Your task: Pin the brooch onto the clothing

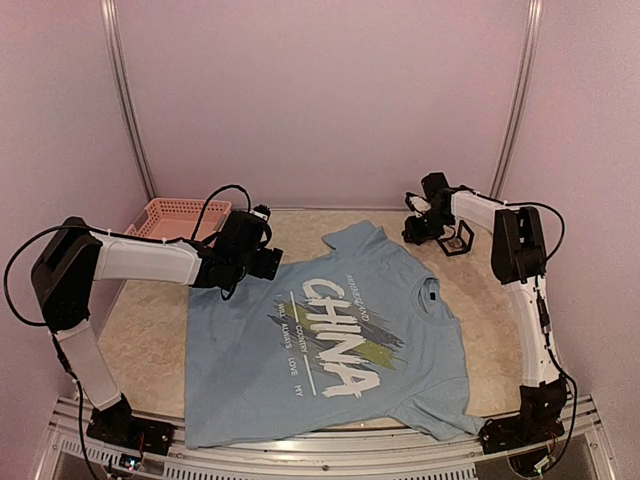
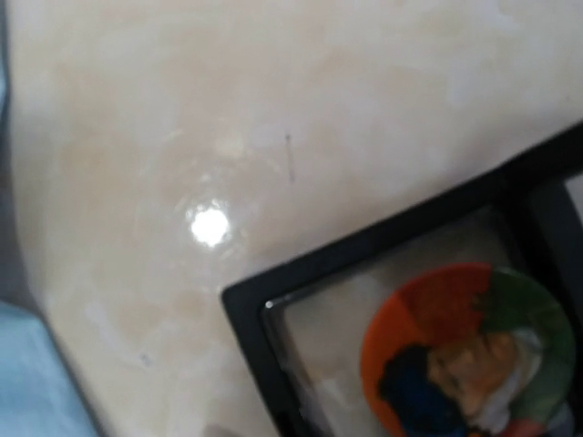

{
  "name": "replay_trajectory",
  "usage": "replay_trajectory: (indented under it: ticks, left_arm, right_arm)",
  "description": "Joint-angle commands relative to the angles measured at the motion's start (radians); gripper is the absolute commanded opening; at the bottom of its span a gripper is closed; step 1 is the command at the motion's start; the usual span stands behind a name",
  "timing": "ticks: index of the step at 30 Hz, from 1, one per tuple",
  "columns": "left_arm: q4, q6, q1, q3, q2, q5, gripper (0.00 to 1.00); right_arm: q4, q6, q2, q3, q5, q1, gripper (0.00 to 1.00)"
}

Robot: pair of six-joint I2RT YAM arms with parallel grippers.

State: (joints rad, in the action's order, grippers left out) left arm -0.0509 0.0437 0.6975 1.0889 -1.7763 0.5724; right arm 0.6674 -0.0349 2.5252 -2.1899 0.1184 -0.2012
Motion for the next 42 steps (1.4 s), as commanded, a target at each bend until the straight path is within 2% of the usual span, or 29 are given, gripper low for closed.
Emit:
replay_trajectory:
  ticks: [1,10,22,27,31,36,42]
  left_arm:
    - [0.011,0.003,0.005,0.009,-0.010,0.000,0.99]
    - [0.010,0.003,0.004,0.002,-0.006,0.000,0.99]
    - [0.005,0.012,0.005,-0.001,-0.006,-0.024,0.99]
    - [0.006,0.013,0.005,-0.001,-0.011,-0.039,0.99]
    - [0.011,0.016,0.007,0.004,-0.014,-0.041,0.99]
    - [0.016,0.015,0.006,-0.003,-0.010,-0.038,0.99]
    - [0.029,0.011,0.006,0.004,-0.019,-0.036,0.99]
  right_arm:
    - [0.005,-0.025,-0.006,0.070,0.023,-0.004,0.47]
    - [-0.004,-0.016,-0.124,0.237,0.002,-0.004,0.44]
    - [-0.009,-0.019,-0.295,0.480,0.068,-0.004,0.41]
    - [-0.036,-0.004,-0.379,0.476,0.074,-0.012,0.39]
    - [-0.068,-0.005,-0.393,0.463,-0.023,-0.021,0.40]
    - [-0.045,-0.021,-0.328,0.404,-0.181,-0.023,0.53]
    - [-0.066,0.007,-0.275,0.366,-0.166,-0.030,0.55]
